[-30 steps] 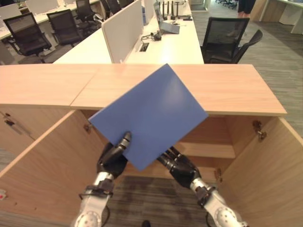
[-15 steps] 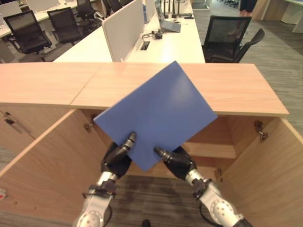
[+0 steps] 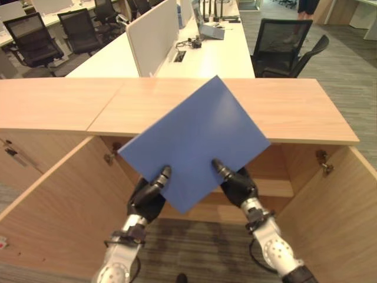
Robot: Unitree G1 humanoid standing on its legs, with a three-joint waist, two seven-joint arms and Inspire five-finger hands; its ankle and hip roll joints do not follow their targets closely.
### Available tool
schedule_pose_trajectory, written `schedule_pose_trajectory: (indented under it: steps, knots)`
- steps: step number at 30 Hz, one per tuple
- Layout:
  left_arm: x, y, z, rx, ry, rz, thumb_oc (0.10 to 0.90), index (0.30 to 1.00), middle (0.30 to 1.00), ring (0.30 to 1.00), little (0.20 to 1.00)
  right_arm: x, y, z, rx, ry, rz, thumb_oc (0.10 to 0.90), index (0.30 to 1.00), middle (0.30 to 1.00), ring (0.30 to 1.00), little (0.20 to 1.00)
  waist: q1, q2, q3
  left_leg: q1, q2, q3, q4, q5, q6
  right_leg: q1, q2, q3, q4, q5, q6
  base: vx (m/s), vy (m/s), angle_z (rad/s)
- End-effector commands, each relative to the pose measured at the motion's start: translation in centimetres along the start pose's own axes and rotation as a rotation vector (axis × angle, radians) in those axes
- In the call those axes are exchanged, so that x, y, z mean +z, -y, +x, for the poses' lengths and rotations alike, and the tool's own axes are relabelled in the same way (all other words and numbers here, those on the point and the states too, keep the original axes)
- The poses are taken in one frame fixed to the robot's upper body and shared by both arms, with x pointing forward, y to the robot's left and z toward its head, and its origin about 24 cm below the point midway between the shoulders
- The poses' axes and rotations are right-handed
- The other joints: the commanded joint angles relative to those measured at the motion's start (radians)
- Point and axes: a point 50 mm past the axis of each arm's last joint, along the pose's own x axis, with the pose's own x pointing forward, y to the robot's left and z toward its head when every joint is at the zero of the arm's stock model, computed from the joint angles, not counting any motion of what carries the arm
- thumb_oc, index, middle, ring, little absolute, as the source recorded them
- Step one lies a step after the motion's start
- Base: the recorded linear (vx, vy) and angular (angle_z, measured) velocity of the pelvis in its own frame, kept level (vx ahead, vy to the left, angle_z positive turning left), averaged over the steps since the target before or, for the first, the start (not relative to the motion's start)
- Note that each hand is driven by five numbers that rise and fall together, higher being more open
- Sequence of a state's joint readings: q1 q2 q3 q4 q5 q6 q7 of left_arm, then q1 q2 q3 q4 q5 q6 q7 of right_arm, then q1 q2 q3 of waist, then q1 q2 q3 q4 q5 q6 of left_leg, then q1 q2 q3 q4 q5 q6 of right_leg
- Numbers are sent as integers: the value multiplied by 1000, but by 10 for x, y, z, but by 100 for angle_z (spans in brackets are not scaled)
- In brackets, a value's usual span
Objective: Put the empty folder in the office cabinet
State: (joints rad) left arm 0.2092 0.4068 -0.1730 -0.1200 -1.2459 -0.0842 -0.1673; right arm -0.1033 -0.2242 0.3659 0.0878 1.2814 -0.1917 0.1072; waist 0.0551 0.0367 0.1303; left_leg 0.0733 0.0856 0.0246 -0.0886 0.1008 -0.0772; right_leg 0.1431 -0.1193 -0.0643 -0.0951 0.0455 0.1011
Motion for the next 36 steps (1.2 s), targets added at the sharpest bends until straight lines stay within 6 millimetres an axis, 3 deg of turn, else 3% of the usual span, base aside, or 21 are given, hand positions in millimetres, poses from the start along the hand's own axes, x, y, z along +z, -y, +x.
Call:
schedule_pose_trajectory:
  steps: [1,6,7,8,9,28,29,30,31,32,35,36]
  knots:
    - [10,40,30,-275,33,60,400,300,300,300,300,34,-83,45,357,215,83,800,900,900,900,900,-10,-12,0,112,-26,-8,1,-160,6,70,16,-5,20,-122,6,0,0,0]
    - [9,43,33,-284,41,59,400,300,300,300,300,32,-78,43,329,207,83,800,900,900,900,900,-11,-14,0,111,-26,-13,1,-160,7,71,16,-10,21,-125,5,0,0,0]
    - [8,44,33,-286,41,58,400,300,300,300,300,30,-78,43,328,201,84,616,625,625,625,625,-11,-14,0,111,-27,-13,1,-161,6,71,16,-11,21,-125,5,0,0,0]
    - [8,45,33,-290,43,59,400,300,300,300,300,29,-76,42,323,193,78,486,429,429,429,429,-11,-15,1,111,-27,-14,1,-161,6,71,16,-11,22,-125,5,0,0,0]
    - [9,46,34,-297,45,64,400,300,300,300,300,26,-74,41,319,174,68,400,300,300,300,300,-12,-15,1,111,-27,-15,1,-161,6,71,17,-12,22,-126,5,0,0,0]
    - [18,42,34,-275,98,123,400,300,300,300,300,9,-53,29,282,18,-30,400,300,300,300,300,-9,-26,2,112,-27,-22,1,-161,5,76,19,-19,26,-130,4,0,0,0]
    - [18,42,34,-275,98,123,502,453,453,453,453,9,-53,29,282,18,-31,400,300,300,300,300,-9,-25,2,112,-27,-22,1,-161,5,76,19,-19,26,-130,4,0,0,0]
    - [23,40,33,-264,118,167,744,815,815,815,815,12,-46,25,276,-30,-147,400,300,300,300,300,-7,-29,2,110,-27,-25,1,-161,4,76,19,-23,26,-130,4,1,-3,4]
    - [27,38,32,-255,123,208,800,900,900,900,900,17,-41,23,275,-44,-203,400,300,300,300,300,-5,-30,2,109,-27,-26,1,-160,4,76,19,-25,27,-131,3,3,-4,8]
    - [35,30,29,-233,115,317,800,900,900,900,900,28,-32,19,261,-61,-318,400,300,300,300,300,-3,-33,2,107,-27,-27,1,-159,4,74,17,-28,28,-129,4,9,3,10]
    - [38,3,23,-136,71,435,800,900,900,900,900,39,-23,11,270,-110,-453,400,300,300,300,300,1,-36,2,104,-26,-29,1,-157,2,73,17,-34,29,-129,6,13,3,12]
    - [38,3,23,-136,71,435,800,900,900,900,900,39,-23,11,270,-110,-454,400,300,300,300,300,1,-35,2,104,-26,-29,1,-157,2,73,17,-35,29,-130,6,4,-2,4]
